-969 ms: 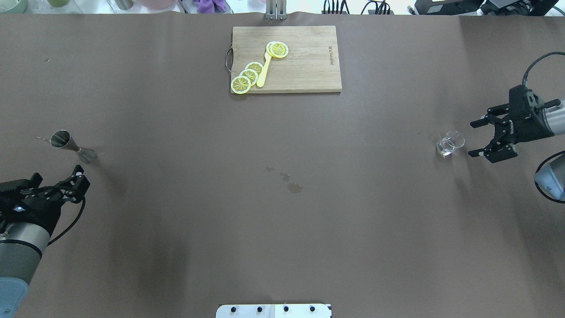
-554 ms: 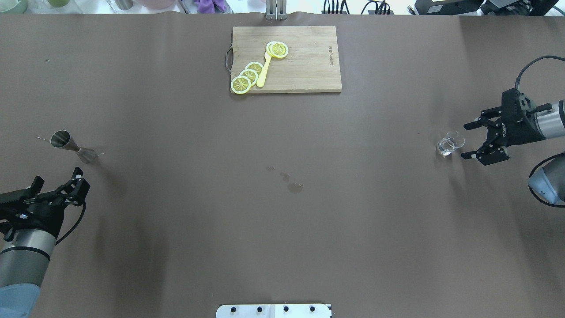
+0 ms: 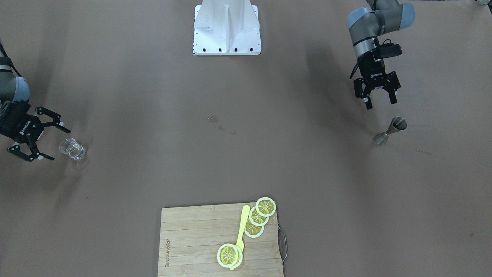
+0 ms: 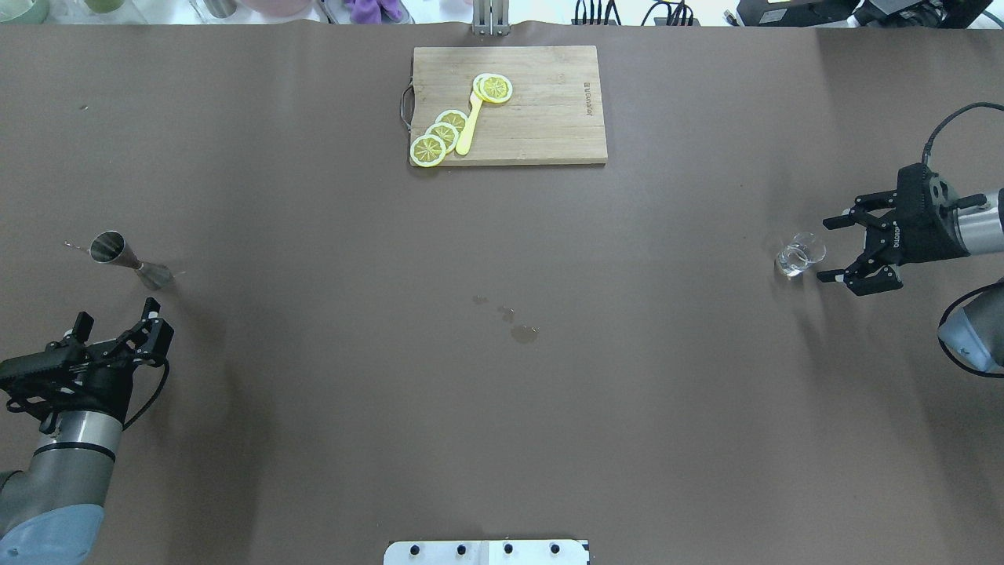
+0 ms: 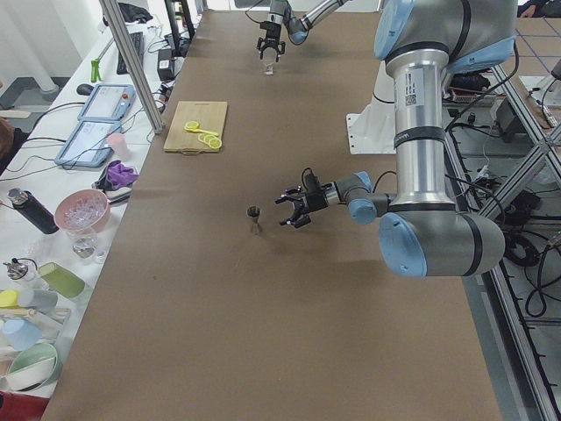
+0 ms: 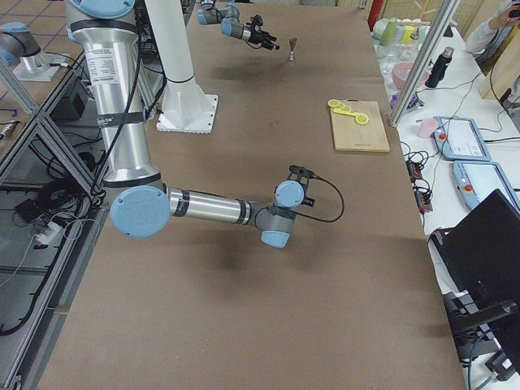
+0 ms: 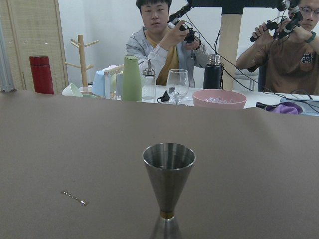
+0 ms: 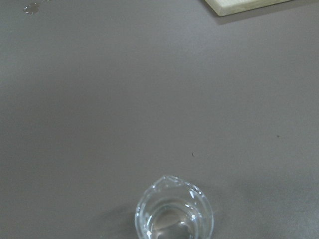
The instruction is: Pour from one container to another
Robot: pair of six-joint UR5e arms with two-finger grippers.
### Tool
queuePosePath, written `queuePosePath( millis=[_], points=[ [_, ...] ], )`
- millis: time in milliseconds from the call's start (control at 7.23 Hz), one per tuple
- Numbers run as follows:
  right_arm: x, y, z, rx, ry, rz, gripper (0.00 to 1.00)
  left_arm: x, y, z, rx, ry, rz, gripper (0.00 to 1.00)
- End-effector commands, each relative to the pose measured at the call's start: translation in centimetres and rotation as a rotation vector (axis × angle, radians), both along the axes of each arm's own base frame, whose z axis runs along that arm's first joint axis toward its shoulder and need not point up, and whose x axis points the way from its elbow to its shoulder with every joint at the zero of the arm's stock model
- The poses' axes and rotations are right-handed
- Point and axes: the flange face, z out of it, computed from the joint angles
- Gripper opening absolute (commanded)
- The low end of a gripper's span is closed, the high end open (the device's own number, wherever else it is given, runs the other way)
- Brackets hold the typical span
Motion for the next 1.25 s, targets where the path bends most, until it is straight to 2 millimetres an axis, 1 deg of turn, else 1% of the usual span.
queuePosePath(
  millis=[0,277,554,692,830,969,1107],
  points=[
    [0.8,1.2,0.5,0.014,-0.032,0.015,0.97,1.9,-0.4,1.1,0.039,-0.016,-0.026,0.98],
    [1.2,1.7,1.7,0.022,-0.048,0.033,0.95,2.3,-0.6,1.4,0.044,-0.023,-0.03,0.98],
    [1.3,2.0,2.5,-0.002,-0.061,0.05,0.95,2.2,-0.6,2.5,0.042,-0.038,-0.031,0.98],
    [1.3,2.1,2.8,-0.014,-0.07,0.063,0.95,1.8,-1.2,2.5,0.042,-0.031,-0.046,0.98],
    [1.0,2.2,3.1,-0.019,-0.067,0.06,0.95,1.7,-1.5,2.5,0.041,-0.025,-0.054,0.98],
    [0.5,2.3,3.3,-0.026,-0.065,0.061,0.95,1.5,-1.9,3.1,0.038,-0.01,-0.074,0.97],
    [-0.4,2.5,3.8,-0.033,-0.075,0.057,0.95,1.8,-2.2,3.2,0.038,-0.015,-0.08,0.97]
  ],
)
